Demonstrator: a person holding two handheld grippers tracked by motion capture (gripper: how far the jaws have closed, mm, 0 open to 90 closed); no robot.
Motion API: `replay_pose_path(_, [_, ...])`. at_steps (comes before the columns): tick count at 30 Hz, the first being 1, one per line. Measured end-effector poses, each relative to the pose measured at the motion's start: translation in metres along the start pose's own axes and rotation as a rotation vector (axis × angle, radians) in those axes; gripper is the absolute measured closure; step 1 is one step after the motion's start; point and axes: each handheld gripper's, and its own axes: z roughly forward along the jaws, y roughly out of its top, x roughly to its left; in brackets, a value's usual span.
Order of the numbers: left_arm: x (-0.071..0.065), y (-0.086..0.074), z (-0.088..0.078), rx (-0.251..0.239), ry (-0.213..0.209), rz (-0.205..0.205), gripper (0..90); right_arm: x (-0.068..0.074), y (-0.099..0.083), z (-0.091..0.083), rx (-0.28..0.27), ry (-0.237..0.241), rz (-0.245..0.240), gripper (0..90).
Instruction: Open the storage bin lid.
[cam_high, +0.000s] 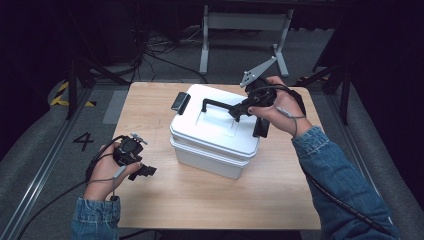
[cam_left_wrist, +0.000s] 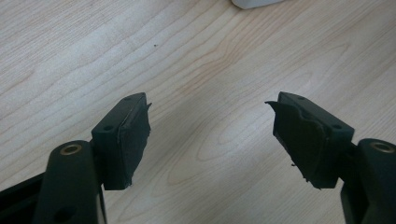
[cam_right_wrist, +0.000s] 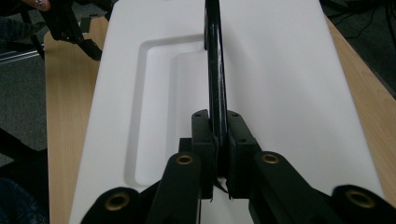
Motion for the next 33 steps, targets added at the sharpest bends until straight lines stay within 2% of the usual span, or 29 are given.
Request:
replay_pose_path(11, [0.001, 0.0, 0.0, 0.002, 0.011, 0.012, 27.9, -0.007, -0.007, -0.021, -0.023, -0.024, 0.022, 85.0])
replay_pose_path(18, [0.0, 0.001, 0.002, 0.003, -0.005, 0.003, 27.9, -0.016, -0.019, -0.04, -0.043, -0.053, 0.055, 85.0])
replay_pose_path(20, [-0.001, 0.001, 0.002, 0.006, -0.005, -0.004, 27.9, -0.019, -0.023, -0.046, -0.046, -0.062, 0.067, 85.0])
replay_pose_path(23, [0.0, 0.001, 0.002, 0.012, 0.005, 0.013, 27.9, -0.023, -0.029, -0.054, -0.048, -0.081, 0.084, 85.0])
replay_pose_path(26, [-0.001, 0.001, 0.003, 0.013, -0.007, -0.004, 27.9, -0.028, -0.036, -0.062, -0.053, -0.101, 0.101, 85.0])
replay_pose_path(28, [0.0, 0.002, 0.003, 0.012, 0.006, 0.015, 27.8, -0.032, -0.041, -0.068, -0.051, -0.121, 0.114, 85.0])
replay_pose_path(29, [-0.001, 0.001, 0.004, 0.012, -0.006, 0.005, 27.8, -0.034, -0.043, -0.07, -0.051, -0.125, 0.119, 85.0])
replay_pose_path(33, [-0.001, 0.002, 0.004, 0.015, -0.001, 0.009, 27.8, -0.04, -0.05, -0.078, -0.053, -0.151, 0.141, 85.0])
